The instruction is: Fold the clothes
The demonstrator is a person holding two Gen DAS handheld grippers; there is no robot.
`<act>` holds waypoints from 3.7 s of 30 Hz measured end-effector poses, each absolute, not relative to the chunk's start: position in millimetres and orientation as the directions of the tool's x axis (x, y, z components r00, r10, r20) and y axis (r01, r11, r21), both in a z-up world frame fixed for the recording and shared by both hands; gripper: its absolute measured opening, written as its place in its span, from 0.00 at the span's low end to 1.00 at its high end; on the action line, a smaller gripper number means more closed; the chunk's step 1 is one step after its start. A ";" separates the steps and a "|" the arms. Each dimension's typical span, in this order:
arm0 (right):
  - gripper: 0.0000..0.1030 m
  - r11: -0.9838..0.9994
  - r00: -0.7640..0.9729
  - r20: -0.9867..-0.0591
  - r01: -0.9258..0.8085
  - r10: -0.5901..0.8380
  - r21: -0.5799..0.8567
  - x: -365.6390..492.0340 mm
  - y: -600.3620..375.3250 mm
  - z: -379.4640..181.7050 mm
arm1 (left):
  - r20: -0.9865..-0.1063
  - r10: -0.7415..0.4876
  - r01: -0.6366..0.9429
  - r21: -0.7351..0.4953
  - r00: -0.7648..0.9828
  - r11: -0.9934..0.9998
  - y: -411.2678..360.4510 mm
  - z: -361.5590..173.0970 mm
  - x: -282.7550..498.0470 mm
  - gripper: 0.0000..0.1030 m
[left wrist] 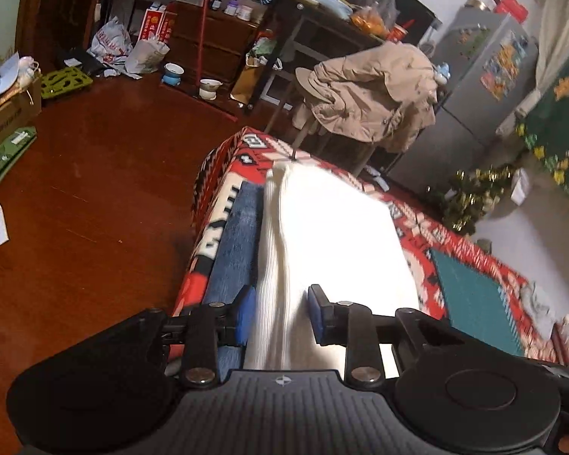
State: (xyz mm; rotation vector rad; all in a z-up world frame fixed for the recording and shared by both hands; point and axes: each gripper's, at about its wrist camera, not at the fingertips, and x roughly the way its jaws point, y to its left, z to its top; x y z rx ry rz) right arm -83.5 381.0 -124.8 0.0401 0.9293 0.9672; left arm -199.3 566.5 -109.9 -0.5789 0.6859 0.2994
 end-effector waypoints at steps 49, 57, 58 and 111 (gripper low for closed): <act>0.01 0.515 0.384 -0.518 -0.847 0.764 0.132 -143.5 364.7 -114.7 | -0.655 0.153 -0.457 -0.322 0.740 0.829 524.5 -79.5 -224.5 0.14; 0.02 0.488 0.318 -0.576 -0.857 0.753 0.164 -141.9 372.5 -123.1 | -0.682 0.179 -0.490 -0.295 0.710 0.820 500.0 -76.2 -220.4 0.14; 0.02 0.481 0.310 -0.576 -0.860 0.756 0.169 -143.0 368.9 -120.7 | -0.685 0.187 -0.498 -0.289 0.704 0.818 495.7 -75.0 -221.7 0.14; 0.99 0.513 0.316 -0.644 -0.847 0.697 0.139 -187.4 155.3 44.0 | -0.701 0.491 -0.720 -0.046 0.517 0.693 286.2 12.9 -278.0 0.87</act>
